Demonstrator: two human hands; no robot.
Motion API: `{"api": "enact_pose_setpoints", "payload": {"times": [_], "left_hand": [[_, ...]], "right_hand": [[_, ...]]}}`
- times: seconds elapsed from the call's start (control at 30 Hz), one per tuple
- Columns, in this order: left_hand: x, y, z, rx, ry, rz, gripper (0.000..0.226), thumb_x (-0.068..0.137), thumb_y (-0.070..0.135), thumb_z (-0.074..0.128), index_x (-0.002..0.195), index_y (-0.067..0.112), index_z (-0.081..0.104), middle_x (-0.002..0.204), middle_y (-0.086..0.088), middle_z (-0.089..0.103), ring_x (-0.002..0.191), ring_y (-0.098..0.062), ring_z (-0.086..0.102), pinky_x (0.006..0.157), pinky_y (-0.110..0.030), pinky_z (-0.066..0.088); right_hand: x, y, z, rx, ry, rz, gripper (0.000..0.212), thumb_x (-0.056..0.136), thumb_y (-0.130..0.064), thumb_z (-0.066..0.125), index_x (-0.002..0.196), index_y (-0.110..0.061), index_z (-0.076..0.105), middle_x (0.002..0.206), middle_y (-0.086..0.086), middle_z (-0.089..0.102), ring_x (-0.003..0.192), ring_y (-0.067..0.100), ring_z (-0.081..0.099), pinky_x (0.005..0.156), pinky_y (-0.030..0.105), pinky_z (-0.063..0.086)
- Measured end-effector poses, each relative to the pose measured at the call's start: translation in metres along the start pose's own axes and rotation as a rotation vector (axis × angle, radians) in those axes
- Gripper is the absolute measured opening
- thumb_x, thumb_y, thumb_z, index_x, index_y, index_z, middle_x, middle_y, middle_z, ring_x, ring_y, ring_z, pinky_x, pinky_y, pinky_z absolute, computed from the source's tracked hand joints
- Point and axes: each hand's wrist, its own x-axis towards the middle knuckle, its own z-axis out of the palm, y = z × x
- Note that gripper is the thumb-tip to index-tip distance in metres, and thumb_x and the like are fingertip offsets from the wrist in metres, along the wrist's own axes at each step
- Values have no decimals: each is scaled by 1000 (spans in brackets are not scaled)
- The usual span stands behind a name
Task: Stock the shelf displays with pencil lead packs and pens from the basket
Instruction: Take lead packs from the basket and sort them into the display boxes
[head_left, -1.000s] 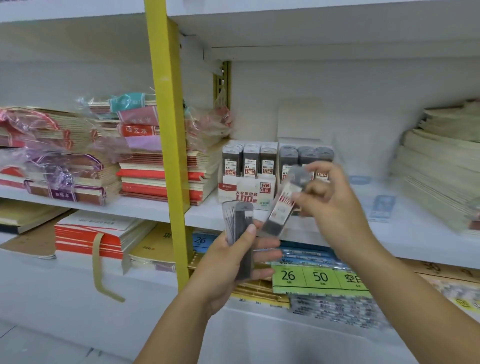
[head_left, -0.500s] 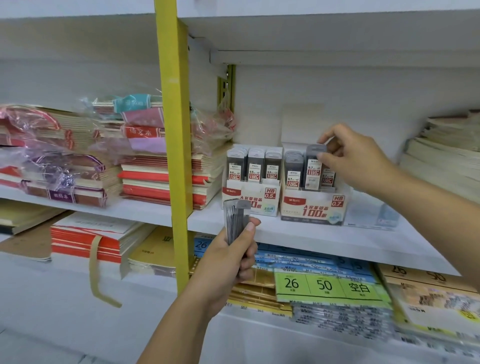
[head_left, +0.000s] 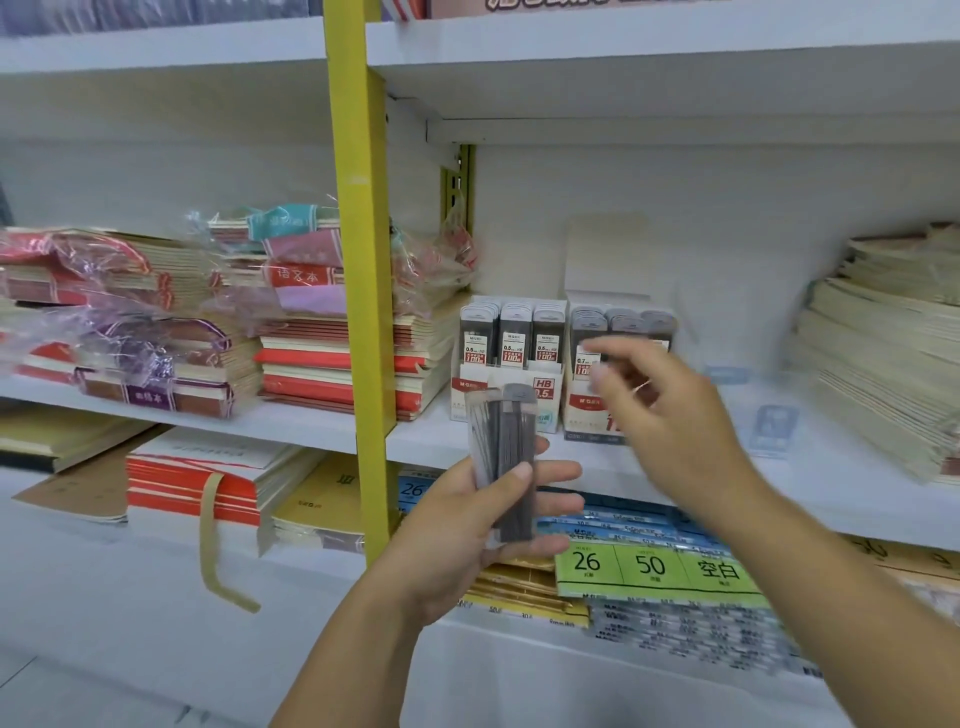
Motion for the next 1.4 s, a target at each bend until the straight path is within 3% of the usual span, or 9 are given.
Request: {"api": "enact_pose_setpoints", "payload": {"times": [0.1, 0.3, 0.5, 0.63, 0.87, 1.0, 1.17, 1.33, 1.4], "left_hand": [[-5, 1, 5, 25, -61, -17, 33, 101, 29, 56, 134, 22, 55, 126, -5, 71, 115, -25, 69, 77, -35, 62], [-16, 4, 10, -3, -34, -99, 32, 94, 47, 56, 115, 30, 74, 119, -10, 74, 107, -23, 71, 72, -28, 59], [-16, -1, 14, 195, 181, -41, 19, 90, 31, 73, 109, 33, 75, 91, 5, 75, 80, -8, 69, 66, -25, 54], [-14, -5, 23, 236, 266, -24, 24, 83, 23, 81, 103, 31, 70, 89, 10, 77, 79, -8, 75, 61, -24, 58], [-9, -8, 25, 231, 272, -32, 25, 82, 24, 82, 102, 30, 69, 88, 12, 77, 81, -6, 75, 60, -23, 58], [-5, -10, 27, 155, 244, -15, 33, 81, 45, 68, 111, 31, 63, 93, 5, 76, 86, -15, 76, 63, -31, 61], [5, -13, 20, 175, 263, 42, 22, 102, 43, 43, 113, 24, 48, 84, 3, 73, 77, -15, 75, 56, -29, 59], [14, -17, 15, 217, 297, 156, 18, 102, 37, 48, 107, 27, 62, 80, -1, 74, 69, -14, 71, 61, -24, 59], [16, -18, 13, 223, 301, 169, 20, 102, 38, 47, 105, 24, 62, 76, 0, 72, 63, -13, 68, 59, -20, 56]], "right_hand": [[-25, -18, 18, 348, -245, 146, 36, 94, -35, 58, 125, -53, 52, 101, -27, 63, 89, -2, 64, 69, 14, 54], [-29, -15, 2, 484, -270, 194, 31, 93, -17, 62, 104, -46, 63, 104, -12, 73, 97, 6, 65, 88, 34, 50], [-37, -5, -1, 567, -370, 291, 35, 101, -20, 50, 117, -50, 60, 112, -11, 72, 88, 12, 68, 76, 28, 53], [-39, -2, 1, 605, -330, 319, 26, 93, -31, 57, 110, -50, 65, 104, -6, 75, 90, 19, 71, 75, 26, 57], [-40, 4, 5, 600, -274, 360, 30, 98, -11, 53, 112, -36, 61, 93, 2, 76, 79, 17, 72, 70, 25, 55], [-32, -1, -2, 452, -273, 281, 34, 91, -10, 64, 110, -38, 60, 96, -6, 76, 80, 15, 72, 66, 28, 57], [22, 6, -48, 158, 191, 65, 31, 92, -14, 63, 103, -39, 49, 92, -7, 72, 81, 5, 68, 66, 21, 53], [76, 28, -60, -255, 37, 32, 30, 89, -14, 67, 99, -36, 49, 90, -14, 63, 77, 5, 65, 59, 5, 41], [87, 37, -56, -314, -57, 59, 26, 88, -17, 68, 98, -36, 51, 88, -15, 62, 75, 2, 61, 56, 11, 41]]}}
